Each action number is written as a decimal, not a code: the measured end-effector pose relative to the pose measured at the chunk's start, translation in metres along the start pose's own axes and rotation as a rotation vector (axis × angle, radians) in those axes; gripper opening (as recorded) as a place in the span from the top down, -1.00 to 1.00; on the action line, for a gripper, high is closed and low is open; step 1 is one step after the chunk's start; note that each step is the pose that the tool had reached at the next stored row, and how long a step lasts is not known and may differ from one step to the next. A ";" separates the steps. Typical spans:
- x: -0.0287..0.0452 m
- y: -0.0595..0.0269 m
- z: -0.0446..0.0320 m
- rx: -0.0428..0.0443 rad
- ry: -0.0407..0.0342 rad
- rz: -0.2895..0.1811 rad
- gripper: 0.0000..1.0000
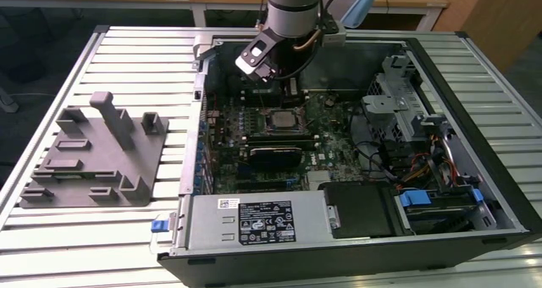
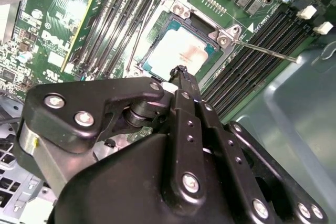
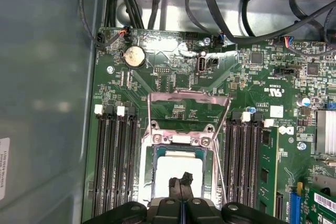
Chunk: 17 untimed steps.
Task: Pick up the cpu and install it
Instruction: 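Close the cpu cover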
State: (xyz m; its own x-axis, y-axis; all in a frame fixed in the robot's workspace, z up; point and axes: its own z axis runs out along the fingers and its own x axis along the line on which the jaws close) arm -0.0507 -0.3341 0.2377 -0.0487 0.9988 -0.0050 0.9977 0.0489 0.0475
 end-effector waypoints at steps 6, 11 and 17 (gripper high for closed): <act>0.0000 0.0002 -0.0037 0.0000 0.0000 0.000 0.79; -0.0001 0.0004 -0.0075 0.0000 0.0000 0.000 0.79; -0.0001 0.0008 -0.0163 0.0000 0.0000 0.000 0.79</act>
State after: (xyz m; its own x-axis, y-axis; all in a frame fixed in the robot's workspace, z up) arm -0.0507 -0.3341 0.2540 -0.0487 0.9988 -0.0050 0.9977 0.0489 0.0475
